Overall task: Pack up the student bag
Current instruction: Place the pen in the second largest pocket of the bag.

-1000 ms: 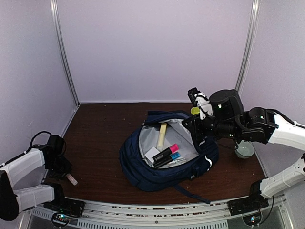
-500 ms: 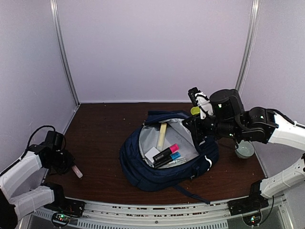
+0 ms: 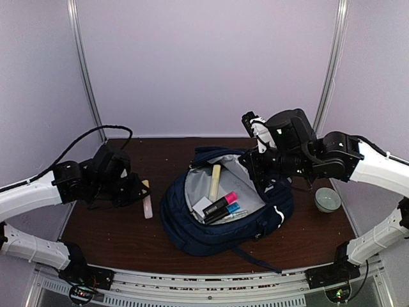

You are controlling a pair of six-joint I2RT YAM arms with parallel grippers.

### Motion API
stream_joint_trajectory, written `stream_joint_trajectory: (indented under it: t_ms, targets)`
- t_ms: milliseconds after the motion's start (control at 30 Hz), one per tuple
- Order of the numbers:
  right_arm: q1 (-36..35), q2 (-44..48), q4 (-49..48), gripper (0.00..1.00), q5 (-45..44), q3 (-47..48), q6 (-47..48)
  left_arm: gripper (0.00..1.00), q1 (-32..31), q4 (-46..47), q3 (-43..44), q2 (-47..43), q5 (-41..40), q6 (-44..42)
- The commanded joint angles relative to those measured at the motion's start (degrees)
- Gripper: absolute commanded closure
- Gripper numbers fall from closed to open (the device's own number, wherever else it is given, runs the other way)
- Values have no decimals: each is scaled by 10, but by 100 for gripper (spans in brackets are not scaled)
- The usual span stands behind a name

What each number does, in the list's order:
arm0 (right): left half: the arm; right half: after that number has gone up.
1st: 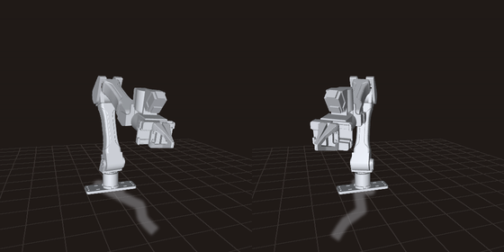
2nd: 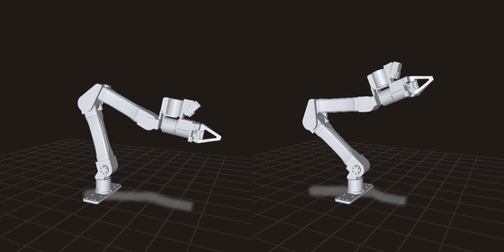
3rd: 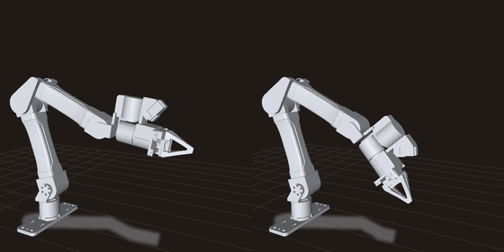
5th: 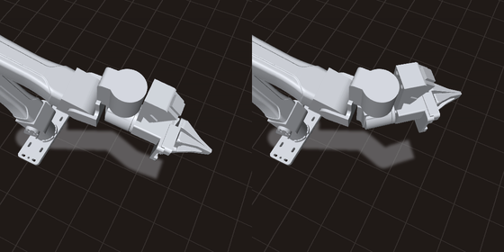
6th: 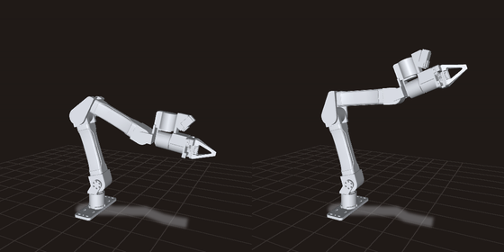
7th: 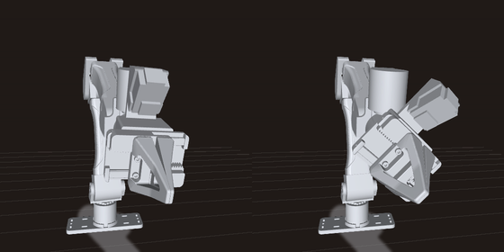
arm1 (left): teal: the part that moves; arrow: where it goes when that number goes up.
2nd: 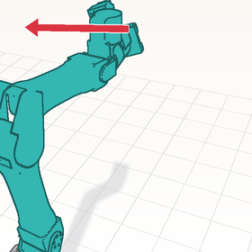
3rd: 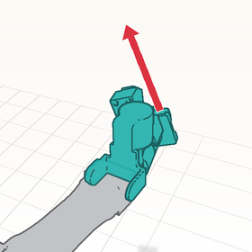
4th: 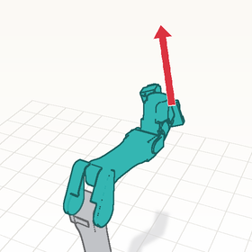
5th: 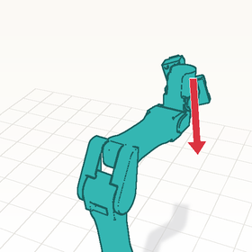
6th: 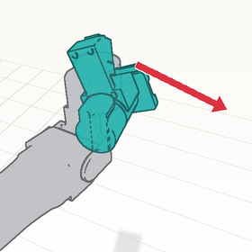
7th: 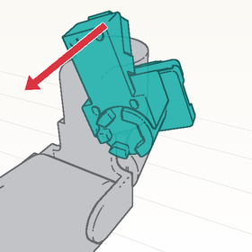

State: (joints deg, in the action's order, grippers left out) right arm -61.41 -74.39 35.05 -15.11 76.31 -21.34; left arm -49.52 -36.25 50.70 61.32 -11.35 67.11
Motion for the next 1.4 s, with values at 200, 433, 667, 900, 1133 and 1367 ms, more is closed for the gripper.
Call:
stream_joint_trajectory:
  t_ms: [200, 433, 667, 900, 1133, 1367]
  targets:
    - [16, -16, 3, 100, -66, 113, 31, 100, -81, 216, 118, 135, 85, -17]
    - [27, -15, 14, 100, -68, 131, 32, 100, -81, 250, 225, 265, 155, 23]
    - [57, -20, 33, 100, -53, 176, 36, 100, -86, 292, 290, 342, 184, 33]
    - [63, -19, 23, 100, -29, 179, 33, 82, -82, 225, 383, 423, 143, 38]
    - [64, -12, 28, 100, -27, 175, 35, 28, -82, 211, 406, 428, 136, 28]
    - [64, -10, 22, 100, -19, 158, 37, 14, -94, 216, 342, 353, 124, 6]
